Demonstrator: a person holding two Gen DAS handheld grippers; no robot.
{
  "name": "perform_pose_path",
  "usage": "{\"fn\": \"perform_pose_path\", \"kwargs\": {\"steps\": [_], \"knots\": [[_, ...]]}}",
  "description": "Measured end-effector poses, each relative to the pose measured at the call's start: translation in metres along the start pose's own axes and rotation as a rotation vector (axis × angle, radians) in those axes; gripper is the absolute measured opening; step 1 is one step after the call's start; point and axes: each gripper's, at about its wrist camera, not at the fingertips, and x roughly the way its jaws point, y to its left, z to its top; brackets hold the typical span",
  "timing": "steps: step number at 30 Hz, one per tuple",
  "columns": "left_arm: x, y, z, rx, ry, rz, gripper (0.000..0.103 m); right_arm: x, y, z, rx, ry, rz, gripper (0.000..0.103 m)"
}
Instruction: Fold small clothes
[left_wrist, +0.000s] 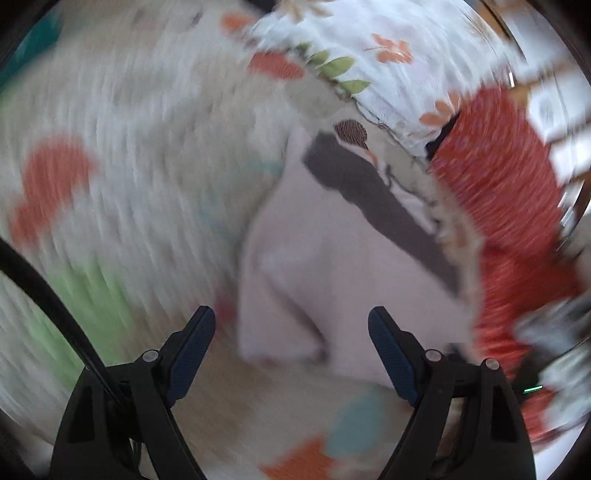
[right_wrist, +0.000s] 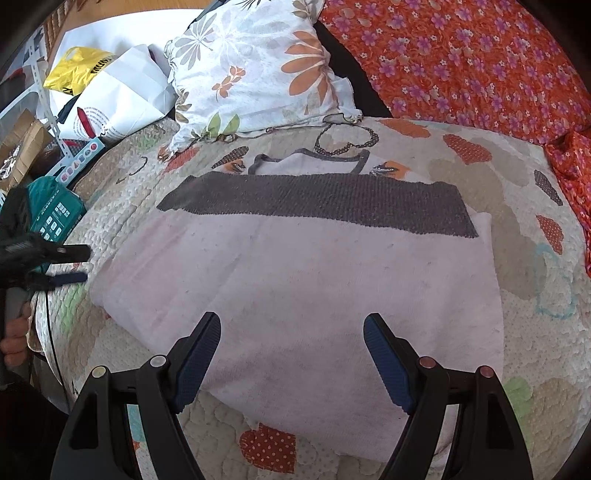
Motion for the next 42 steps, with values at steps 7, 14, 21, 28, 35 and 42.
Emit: {"fn": "perform_pose_path", "kwargs": {"steps": [7,14,21,28,35,42], "knots": [[0.032,-0.002,-0.024,-0.055,0.033,-0.068,0.084,-0.007,0.002,0.003,-0.016,-0.023,0.002,0.084],[0.048,-0.018,0.000,-0.120,-0.037,-0.135,0.084,-0.015,-0.009,0.007,0.022,-0.055,-0.019,0.084],[0.065,-0.045,0.005,-0.056,-0.050,-0.075,0.077,-0.041,-0.045,0.020,0.119,-0.133,-0.060,0.084],[0.066,-0.032,0.006,-0.070,-0.051,-0.034,0.039,-0.042,-0.087,0.018,0.308,-0.118,0.004,0.084],[0.052,-0.025,0.008,-0.077,-0.046,-0.074,0.031,-0.033,-0.089,0.014,0.336,-0.093,0.019,0.084],[0.017,-0.013,0.017,-0.053,-0.130,-0.034,0.031,-0.006,-0.031,0.004,0.146,-0.003,0.127,0.084]]}}
